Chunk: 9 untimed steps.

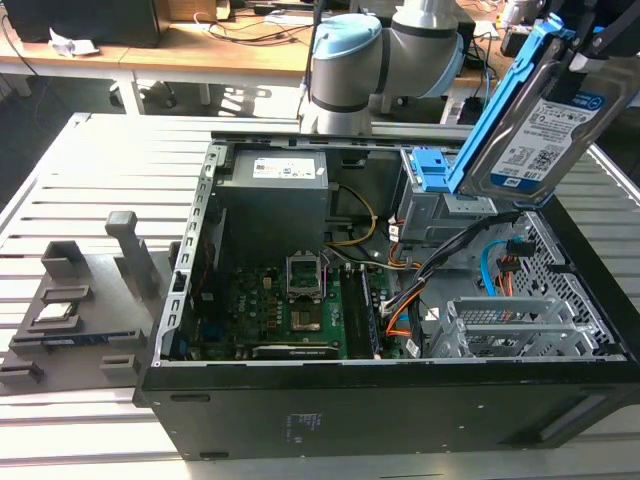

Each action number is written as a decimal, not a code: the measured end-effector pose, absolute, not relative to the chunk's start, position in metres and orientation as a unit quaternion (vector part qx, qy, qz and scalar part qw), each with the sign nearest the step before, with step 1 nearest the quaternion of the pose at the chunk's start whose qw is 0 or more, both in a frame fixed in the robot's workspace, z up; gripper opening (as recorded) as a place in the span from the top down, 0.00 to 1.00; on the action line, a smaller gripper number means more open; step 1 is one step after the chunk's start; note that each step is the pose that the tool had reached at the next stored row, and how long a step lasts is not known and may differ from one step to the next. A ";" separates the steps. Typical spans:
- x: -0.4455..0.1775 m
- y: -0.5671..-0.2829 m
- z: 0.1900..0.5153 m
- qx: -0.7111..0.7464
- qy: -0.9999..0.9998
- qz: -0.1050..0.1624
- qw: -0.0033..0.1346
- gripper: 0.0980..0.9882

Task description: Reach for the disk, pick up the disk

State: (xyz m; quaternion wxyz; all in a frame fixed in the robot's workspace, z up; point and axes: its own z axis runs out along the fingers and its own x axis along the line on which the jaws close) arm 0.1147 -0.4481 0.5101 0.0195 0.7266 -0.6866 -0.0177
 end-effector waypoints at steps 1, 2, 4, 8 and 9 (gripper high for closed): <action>0.115 -0.450 0.510 0.727 -0.687 -0.018 0.020 0.70; 0.115 -0.454 0.510 0.727 -0.687 -0.018 0.020 0.70; 0.115 -0.458 0.510 0.727 -0.687 -0.018 0.020 0.70; 0.115 -0.471 0.509 0.727 -0.687 -0.018 0.020 0.70; 0.115 -0.474 0.509 0.727 -0.687 -0.018 0.020 0.70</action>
